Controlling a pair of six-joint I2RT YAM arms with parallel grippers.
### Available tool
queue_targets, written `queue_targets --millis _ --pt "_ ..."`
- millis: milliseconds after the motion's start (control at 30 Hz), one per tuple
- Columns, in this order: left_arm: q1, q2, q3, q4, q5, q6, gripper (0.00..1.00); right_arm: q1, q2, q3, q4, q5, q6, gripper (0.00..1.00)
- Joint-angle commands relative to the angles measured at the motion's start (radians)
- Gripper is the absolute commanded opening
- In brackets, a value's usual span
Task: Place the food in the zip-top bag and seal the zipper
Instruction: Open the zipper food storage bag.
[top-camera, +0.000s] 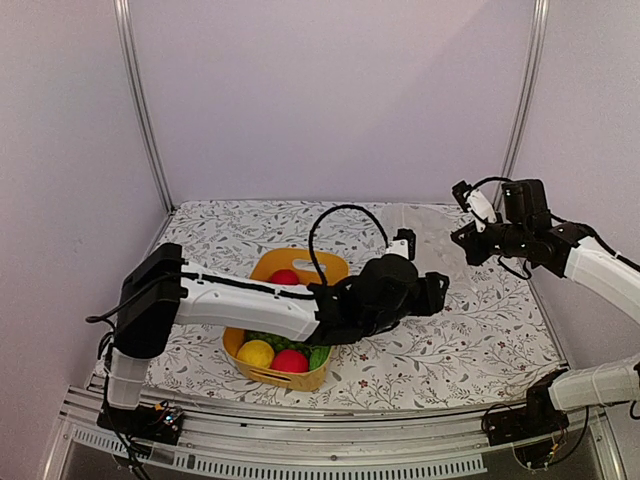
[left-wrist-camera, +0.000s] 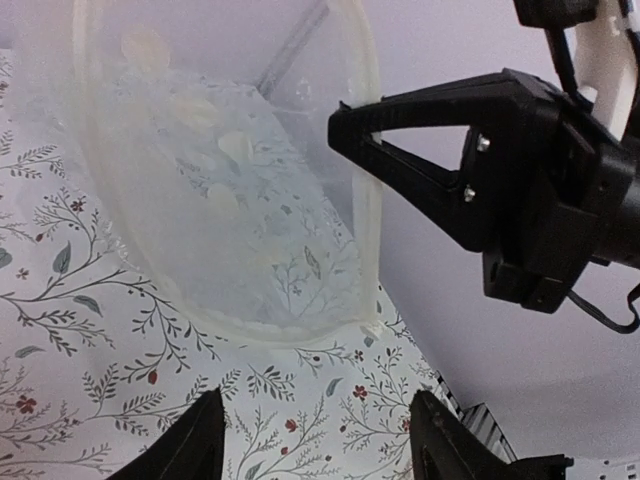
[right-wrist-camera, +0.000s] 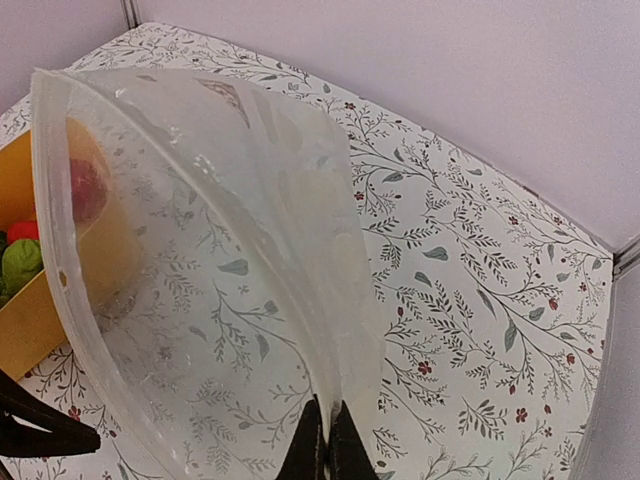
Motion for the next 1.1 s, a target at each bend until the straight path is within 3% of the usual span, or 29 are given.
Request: queue_targets --millis 0,233,433,567,700,767,800,933,1067 --pt "0.007 -0.024 -0.020 0.053 -0.014 -0.036 0.63 0.003 0.025 -0.021 0.031 -0.007 0.006 0.00" --pt "0.041 0.036 0.072 -0.032 -0.099 -0.141 0.65 0.004 0.025 -0.025 0.025 -0.034 0.011 0.00" --pt "0.102 0.143 0.206 -0.118 -0.053 -0.244 0.61 0.003 0.001 -0.053 0.018 -0.090 0.006 0.00" --pt "0.127 0.224 0.295 -0.205 -0.019 -0.323 0.47 0.004 -0.029 -0.059 0.018 -0.087 0.003 0.00" --pt "0.127 0.257 0.341 -0.194 -0.018 -0.290 0.13 0.004 -0.058 -0.073 0.032 -0.066 -0.004 0.00" --pt "0.126 0.254 0.338 -0.158 -0.015 -0.260 0.03 0.003 -0.059 -0.091 0.051 -0.036 -0.013 0.00" --pt "0.124 0.247 0.328 -0.129 -0.008 -0.244 0.00 0.003 -0.054 -0.100 0.060 -0.022 -0.023 0.01" --pt "0.106 0.207 0.296 -0.060 -0.007 -0.175 0.00 0.003 -0.009 -0.112 0.074 0.013 -0.047 0.28" --pt "0.088 0.179 0.283 -0.046 -0.006 -0.135 0.00 0.003 0.028 -0.098 0.082 0.054 -0.046 0.34"
